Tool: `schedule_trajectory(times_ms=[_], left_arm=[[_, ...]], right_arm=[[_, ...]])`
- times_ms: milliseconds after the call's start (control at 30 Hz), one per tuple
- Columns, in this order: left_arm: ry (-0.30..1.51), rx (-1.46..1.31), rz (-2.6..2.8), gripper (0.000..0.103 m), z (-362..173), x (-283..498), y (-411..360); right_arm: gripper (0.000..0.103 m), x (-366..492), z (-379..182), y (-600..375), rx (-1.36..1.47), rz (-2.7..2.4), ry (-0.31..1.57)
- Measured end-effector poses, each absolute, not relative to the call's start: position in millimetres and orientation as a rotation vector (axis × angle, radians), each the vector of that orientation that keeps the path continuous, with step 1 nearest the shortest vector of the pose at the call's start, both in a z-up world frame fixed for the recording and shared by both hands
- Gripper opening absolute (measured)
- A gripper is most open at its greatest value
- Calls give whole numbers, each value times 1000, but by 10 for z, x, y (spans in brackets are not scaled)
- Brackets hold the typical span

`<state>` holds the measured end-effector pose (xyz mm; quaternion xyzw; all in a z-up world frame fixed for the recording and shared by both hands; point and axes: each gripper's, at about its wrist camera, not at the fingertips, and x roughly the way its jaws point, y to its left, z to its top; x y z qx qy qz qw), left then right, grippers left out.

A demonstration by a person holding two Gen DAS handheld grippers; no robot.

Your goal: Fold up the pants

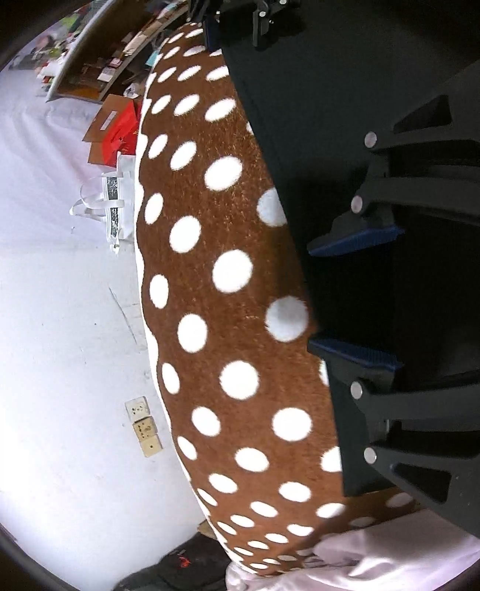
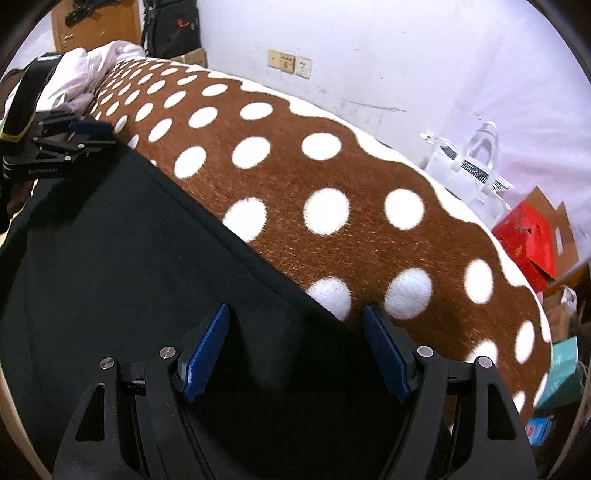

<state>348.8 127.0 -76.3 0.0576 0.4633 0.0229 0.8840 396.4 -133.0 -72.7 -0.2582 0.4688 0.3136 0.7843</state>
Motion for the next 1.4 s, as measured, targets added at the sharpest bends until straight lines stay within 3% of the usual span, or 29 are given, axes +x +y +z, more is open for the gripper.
schedule_trajectory(times_ms=[33, 100, 167, 233, 300, 367, 600, 867, 1267, 1400], left_arm=[[961, 146, 47, 53, -782, 3503, 1261], [939, 203, 47, 53, -814, 3472, 1210], [942, 237, 51, 53, -836, 3480, 1180], [957, 237, 52, 45, -819, 3508, 1168], [960, 275, 40, 23, -827, 3498, 1084], [964, 353, 41, 8, -864, 3468, 922], [919, 198, 82, 7, -521, 3146, 992], [851, 22, 124, 7, -207, 2102, 993], [1035, -114, 159, 7, -836, 893, 823], [1088, -147, 170, 11, -1048, 815, 824]], right_arm=[[73, 3956, -716, -1336, -555, 677, 1009], [34, 3915, -671, -1338, -558, 679, 1004], [8, 3856, -621, -1337, -579, 686, 998], [7, 3775, -573, -1325, -605, 678, 982], [6, 3694, -518, -1308, -630, 659, 957], [6, 3636, -450, -1333, -621, 644, 941], [6, 3162, -28, -1430, -555, 639, 861], [6, 2122, 171, -1562, -470, 669, 873], [6, 1210, -563, -1586, -484, 630, 1304], [16, 1327, -751, -1535, -465, 575, 1439]])
